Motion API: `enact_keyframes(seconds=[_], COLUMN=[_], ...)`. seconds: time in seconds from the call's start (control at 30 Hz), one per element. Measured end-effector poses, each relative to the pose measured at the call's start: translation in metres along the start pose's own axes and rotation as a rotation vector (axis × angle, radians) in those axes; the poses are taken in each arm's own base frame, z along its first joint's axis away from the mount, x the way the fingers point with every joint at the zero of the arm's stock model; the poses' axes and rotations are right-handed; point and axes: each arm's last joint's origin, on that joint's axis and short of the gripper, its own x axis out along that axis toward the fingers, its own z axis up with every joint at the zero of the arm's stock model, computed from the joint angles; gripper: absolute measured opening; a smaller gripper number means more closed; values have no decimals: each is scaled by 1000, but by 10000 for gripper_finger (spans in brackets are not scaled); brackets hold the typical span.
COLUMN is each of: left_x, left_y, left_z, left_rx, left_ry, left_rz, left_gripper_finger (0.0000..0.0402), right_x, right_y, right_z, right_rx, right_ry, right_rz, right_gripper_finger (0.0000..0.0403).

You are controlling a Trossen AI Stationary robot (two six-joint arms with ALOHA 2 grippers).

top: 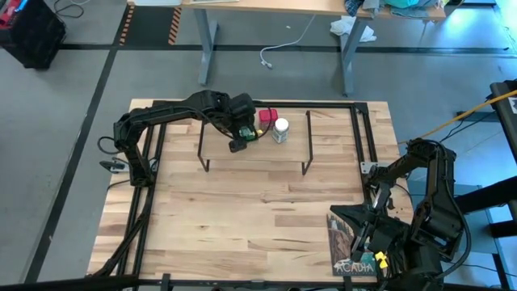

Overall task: Shelf spices
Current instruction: Remove the green seasoning can from the shelf

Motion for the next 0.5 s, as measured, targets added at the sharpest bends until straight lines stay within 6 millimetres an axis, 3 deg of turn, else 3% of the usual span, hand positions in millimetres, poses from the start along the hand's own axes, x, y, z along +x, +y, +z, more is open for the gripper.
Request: enact_keyframes(seconds=[0.13, 0.5], left_x=[5, 44], left_y=[-2, -5], left_z=[1, 4], left_rx=[-2, 41], left_ry=[13, 144], left_rz=[-34, -11], left_gripper_finger=[393, 395], right_x=[0, 0], right_y=[0, 0], right_z=[0, 0], right_rx=[0, 0], right_ry=[0, 2], right_rz=[0, 6], right_gripper_finger=[0, 0])
